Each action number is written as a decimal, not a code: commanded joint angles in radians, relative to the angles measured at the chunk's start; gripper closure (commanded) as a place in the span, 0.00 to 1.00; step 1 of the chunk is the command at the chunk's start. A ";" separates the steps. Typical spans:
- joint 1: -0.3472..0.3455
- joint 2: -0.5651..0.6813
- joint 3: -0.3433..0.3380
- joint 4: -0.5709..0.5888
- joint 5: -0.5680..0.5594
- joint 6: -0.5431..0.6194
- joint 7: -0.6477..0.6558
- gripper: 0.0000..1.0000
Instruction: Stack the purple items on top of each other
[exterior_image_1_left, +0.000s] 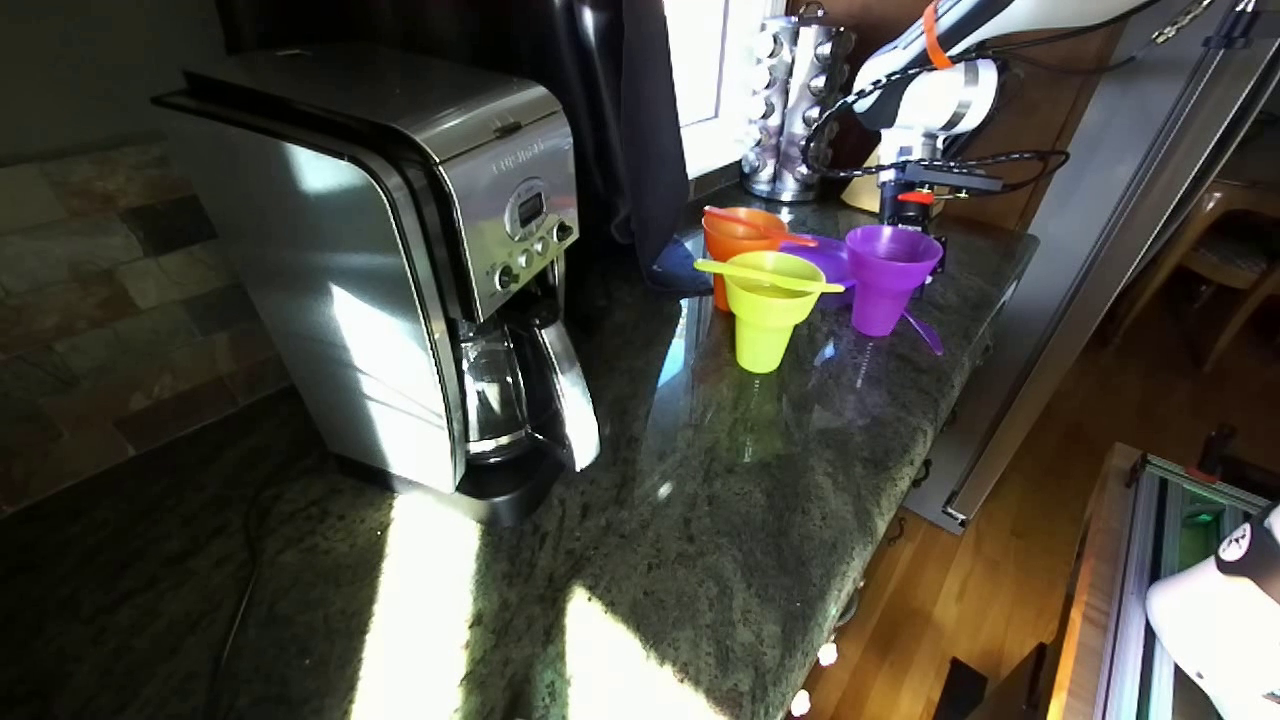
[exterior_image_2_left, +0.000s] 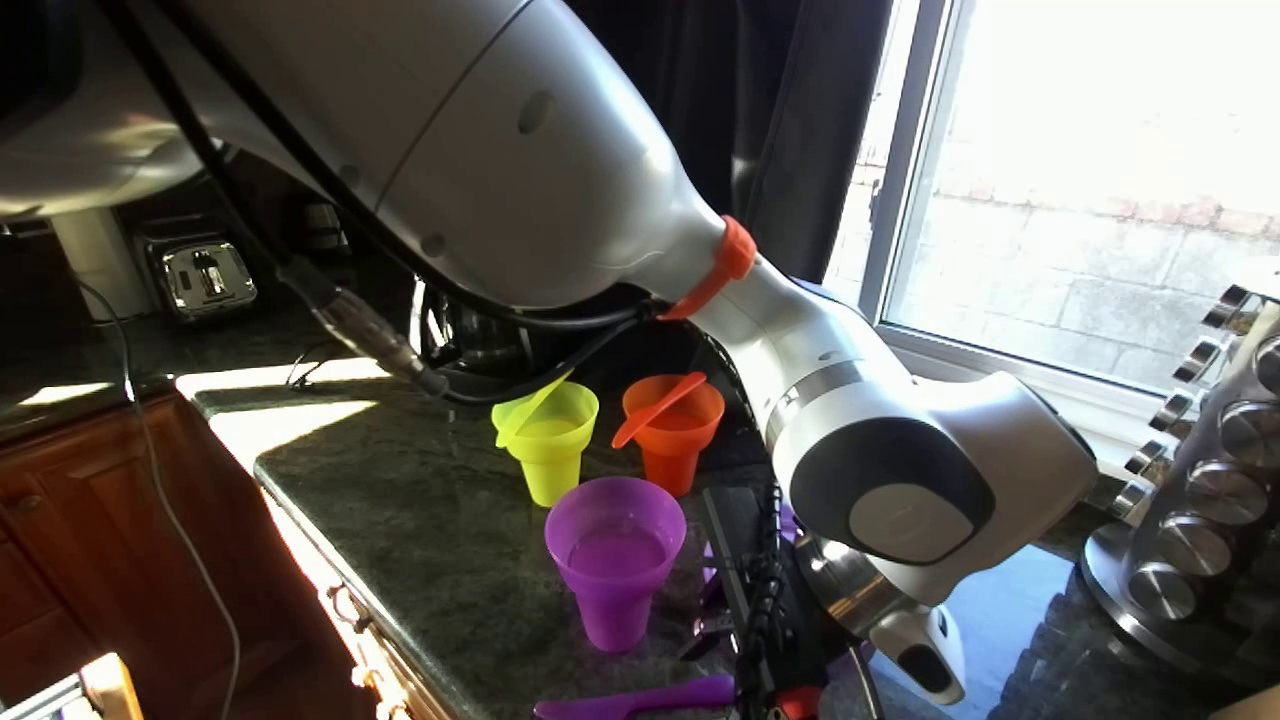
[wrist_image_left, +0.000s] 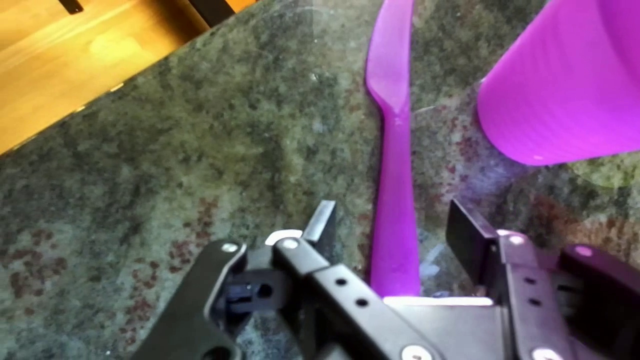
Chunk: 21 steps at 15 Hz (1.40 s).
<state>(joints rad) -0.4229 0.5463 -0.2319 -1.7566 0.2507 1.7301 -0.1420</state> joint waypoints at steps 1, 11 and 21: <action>0.003 0.020 0.003 0.006 -0.019 -0.007 0.011 0.69; 0.016 0.028 0.005 0.009 -0.037 -0.010 0.028 0.44; 0.011 0.026 0.003 0.021 -0.045 -0.033 0.027 1.00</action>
<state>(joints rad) -0.4055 0.5444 -0.2271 -1.7470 0.2153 1.7158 -0.1225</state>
